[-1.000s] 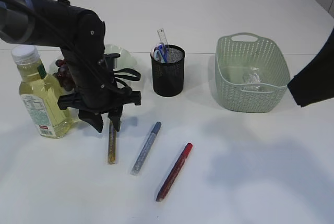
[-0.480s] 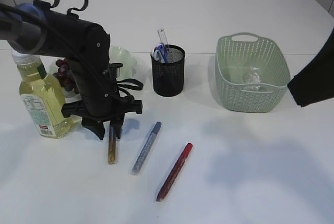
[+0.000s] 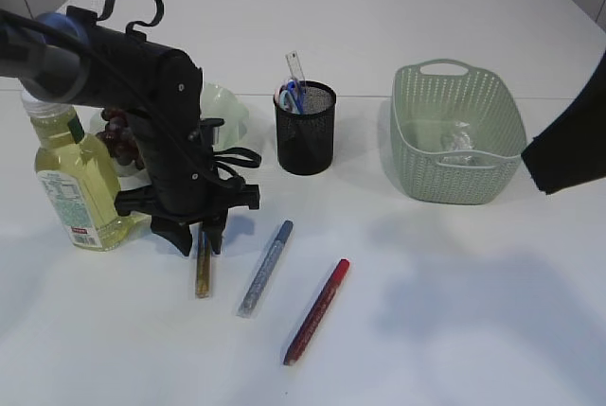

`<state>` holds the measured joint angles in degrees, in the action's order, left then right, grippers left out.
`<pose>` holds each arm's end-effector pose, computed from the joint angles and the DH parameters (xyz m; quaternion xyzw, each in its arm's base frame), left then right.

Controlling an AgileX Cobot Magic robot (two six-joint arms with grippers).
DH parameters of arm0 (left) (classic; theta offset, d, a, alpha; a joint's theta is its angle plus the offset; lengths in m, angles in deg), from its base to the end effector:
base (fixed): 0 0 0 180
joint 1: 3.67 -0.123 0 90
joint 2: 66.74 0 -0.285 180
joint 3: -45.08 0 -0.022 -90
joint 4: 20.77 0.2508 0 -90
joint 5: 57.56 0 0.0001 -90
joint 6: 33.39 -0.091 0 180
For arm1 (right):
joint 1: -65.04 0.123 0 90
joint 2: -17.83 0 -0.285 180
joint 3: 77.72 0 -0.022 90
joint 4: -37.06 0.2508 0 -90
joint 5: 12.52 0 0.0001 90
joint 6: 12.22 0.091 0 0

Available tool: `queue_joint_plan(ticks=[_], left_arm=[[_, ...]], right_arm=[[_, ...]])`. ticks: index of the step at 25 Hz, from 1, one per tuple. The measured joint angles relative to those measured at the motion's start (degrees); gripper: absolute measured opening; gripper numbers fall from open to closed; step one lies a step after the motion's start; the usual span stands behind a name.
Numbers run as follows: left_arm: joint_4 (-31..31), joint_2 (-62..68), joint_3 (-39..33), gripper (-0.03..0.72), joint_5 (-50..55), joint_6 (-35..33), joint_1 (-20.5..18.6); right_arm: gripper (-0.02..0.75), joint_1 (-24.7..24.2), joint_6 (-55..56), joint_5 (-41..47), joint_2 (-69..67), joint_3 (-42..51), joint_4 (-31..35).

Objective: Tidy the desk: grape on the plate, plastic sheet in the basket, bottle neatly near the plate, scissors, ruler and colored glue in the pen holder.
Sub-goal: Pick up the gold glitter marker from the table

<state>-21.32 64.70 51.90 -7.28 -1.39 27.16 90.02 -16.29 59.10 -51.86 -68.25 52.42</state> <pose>0.3564 -0.2135 0.1216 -0.0131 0.9989 -0.0265 0.0360 0.1599 0.0997 0.3826 -0.2320 0.9305 0.1765 0.2216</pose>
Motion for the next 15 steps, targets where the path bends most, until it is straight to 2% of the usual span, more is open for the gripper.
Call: queue_joint_plan(ticks=[15], left_arm=[[0.0,0.7,0.0,0.272,-0.5,0.0,0.0]], right_arm=[[0.43,0.0,0.0,0.0,0.0,0.0,0.0]])
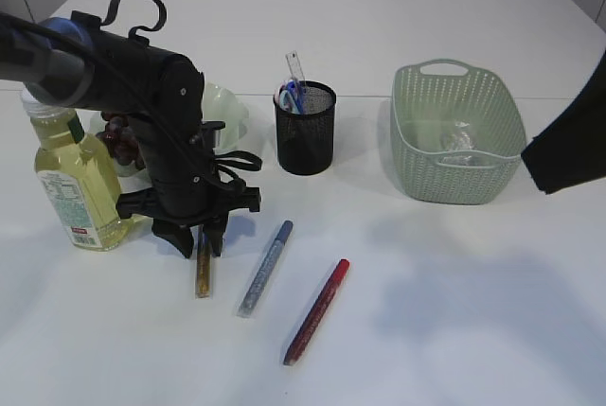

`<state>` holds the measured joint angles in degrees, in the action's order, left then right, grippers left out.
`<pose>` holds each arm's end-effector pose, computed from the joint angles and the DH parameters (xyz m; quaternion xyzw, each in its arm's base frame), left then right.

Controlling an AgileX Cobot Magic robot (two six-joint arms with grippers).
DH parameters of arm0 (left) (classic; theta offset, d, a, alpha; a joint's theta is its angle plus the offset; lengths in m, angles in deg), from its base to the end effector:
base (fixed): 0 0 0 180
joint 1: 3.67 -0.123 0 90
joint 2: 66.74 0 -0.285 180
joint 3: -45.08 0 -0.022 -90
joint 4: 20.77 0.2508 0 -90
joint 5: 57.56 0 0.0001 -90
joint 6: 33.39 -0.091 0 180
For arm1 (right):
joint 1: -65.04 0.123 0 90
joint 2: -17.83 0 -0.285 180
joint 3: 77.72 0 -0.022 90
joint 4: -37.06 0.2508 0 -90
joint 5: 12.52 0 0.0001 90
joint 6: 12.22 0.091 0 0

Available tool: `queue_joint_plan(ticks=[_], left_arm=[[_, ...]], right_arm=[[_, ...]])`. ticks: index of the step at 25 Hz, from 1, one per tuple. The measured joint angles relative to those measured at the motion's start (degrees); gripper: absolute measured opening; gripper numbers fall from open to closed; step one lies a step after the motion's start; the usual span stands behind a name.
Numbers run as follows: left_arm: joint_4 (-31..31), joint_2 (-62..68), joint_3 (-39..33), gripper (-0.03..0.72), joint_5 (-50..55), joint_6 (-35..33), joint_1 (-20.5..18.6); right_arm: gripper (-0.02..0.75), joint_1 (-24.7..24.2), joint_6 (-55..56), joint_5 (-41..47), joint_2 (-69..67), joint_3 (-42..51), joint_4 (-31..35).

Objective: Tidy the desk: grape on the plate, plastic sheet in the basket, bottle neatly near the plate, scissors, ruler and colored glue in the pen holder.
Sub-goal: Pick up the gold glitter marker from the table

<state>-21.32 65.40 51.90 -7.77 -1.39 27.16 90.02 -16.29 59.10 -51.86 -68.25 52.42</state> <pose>0.3571 -0.2139 0.1166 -0.0131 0.9990 -0.0255 0.0344 0.1599 0.0997 0.3826 -0.2320 0.9305 0.1765 0.2216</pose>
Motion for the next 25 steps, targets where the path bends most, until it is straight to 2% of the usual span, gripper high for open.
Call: queue_joint_plan(ticks=[16,25], left_arm=[[0.0,0.0,0.0,0.269,-0.9,0.0,0.0],[0.0,0.0,0.0,0.241,-1.0,0.0,0.0]], right_arm=[[0.43,0.0,0.0,0.0,0.0,0.0,0.0],[0.43,0.0,0.0,0.0,0.0,0.0,0.0]])
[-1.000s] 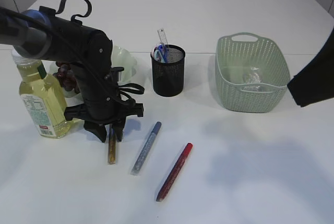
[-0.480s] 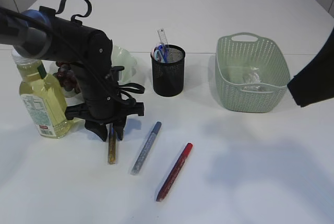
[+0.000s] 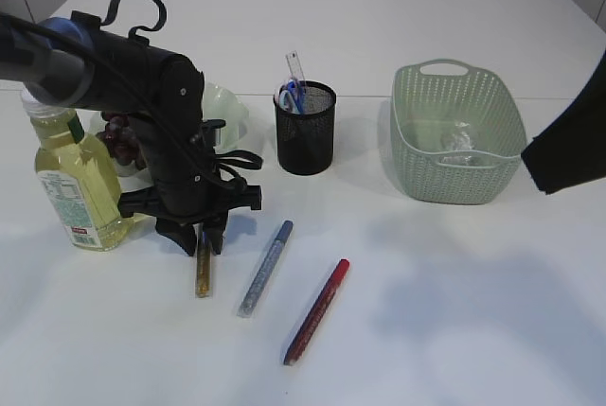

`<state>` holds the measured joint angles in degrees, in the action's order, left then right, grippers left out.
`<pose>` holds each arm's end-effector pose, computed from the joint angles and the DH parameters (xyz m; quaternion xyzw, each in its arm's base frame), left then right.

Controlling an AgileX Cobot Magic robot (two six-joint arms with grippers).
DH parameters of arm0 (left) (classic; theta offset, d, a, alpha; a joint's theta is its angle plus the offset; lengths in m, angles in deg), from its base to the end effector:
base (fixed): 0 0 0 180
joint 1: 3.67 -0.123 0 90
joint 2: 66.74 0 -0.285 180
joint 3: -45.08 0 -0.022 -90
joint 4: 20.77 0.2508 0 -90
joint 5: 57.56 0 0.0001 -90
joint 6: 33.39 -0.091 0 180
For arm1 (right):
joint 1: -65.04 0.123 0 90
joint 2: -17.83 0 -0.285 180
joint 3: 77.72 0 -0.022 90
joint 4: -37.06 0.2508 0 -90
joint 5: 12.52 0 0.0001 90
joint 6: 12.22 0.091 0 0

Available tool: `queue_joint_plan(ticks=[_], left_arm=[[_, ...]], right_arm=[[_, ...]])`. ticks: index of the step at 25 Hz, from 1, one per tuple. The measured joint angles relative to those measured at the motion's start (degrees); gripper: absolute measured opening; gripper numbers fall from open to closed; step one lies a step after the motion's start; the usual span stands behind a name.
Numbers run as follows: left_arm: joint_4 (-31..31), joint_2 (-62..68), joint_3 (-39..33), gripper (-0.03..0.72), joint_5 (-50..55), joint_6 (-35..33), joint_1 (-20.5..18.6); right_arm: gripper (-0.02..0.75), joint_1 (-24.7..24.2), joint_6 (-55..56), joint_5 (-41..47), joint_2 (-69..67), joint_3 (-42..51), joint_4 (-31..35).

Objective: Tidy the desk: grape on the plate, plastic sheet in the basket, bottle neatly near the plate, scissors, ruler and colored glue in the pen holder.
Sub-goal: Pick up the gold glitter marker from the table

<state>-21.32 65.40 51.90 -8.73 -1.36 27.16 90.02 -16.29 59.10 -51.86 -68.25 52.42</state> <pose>0.3584 -0.2147 0.1167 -0.0134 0.9986 -0.0298 0.0416 0.1599 0.0997 0.3826 -0.2320 0.9305 0.1765 0.2216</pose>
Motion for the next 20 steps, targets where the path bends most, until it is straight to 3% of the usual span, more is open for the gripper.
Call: queue_joint_plan(ticks=[13,20], left_arm=[[-0.2,1.0,0.3,0.237,0.0,0.1,0.0],[-0.2,1.0,0.3,0.099,0.1,-0.5,0.0]], right_arm=[[0.43,0.0,0.0,0.0,0.0,0.0,0.0],[0.43,0.0,0.0,0.0,0.0,0.0,0.0]])
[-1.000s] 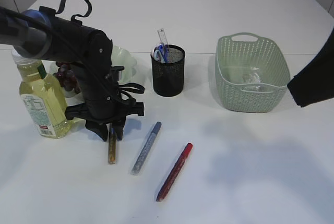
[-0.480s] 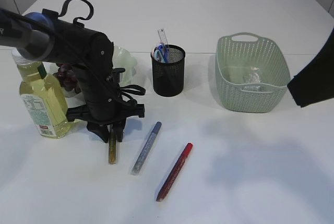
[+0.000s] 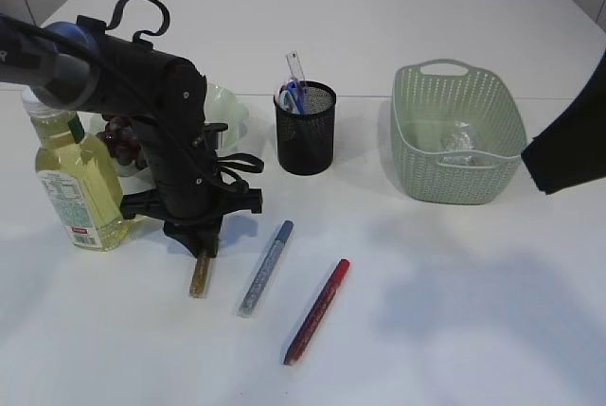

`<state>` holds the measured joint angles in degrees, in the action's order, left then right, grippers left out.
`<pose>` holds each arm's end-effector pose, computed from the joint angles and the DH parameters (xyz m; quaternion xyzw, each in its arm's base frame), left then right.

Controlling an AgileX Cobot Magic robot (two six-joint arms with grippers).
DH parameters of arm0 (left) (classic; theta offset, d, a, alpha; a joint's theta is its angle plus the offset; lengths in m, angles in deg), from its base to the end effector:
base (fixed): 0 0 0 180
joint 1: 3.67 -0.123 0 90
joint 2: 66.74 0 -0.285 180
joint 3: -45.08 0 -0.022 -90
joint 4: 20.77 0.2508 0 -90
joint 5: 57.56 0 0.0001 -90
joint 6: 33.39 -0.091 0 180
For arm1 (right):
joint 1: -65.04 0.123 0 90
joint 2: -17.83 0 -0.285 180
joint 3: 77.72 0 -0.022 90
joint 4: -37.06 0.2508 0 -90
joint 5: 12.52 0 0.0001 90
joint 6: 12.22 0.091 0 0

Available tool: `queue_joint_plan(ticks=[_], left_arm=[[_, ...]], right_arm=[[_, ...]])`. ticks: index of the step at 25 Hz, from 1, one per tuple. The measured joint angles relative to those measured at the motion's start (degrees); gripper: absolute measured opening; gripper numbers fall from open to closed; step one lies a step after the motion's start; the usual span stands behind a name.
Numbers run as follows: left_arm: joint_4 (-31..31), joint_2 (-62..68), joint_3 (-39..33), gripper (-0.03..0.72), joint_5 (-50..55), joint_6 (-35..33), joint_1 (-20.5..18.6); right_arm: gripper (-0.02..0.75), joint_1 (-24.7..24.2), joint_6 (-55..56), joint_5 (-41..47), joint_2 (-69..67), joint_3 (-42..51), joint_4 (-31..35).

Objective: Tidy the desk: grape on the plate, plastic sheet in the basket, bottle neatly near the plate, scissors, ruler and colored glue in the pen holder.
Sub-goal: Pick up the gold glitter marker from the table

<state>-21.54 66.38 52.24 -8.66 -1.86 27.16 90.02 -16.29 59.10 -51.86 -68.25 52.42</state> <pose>0.3591 -0.2154 0.1109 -0.0103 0.9989 -0.0277 0.0356 0.1599 0.0997 0.3826 -0.2320 0.9305 0.1765 0.2216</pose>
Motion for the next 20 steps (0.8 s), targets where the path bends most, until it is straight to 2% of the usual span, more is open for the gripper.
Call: queue_joint_plan(ticks=[4,16,20], left_arm=[[0.0,0.0,0.1,0.071,0.5,-0.6,0.0],[-1.6,-0.1,0.2,0.068,5.2,-7.2,0.0],[-1.2,-0.9,0.2,0.067,5.9,-8.4,1.2]], right_arm=[[0.43,0.0,0.0,0.0,0.0,0.0,0.0],[0.43,0.0,0.0,0.0,0.0,0.0,0.0],[0.43,0.0,0.0,0.0,0.0,0.0,0.0]])
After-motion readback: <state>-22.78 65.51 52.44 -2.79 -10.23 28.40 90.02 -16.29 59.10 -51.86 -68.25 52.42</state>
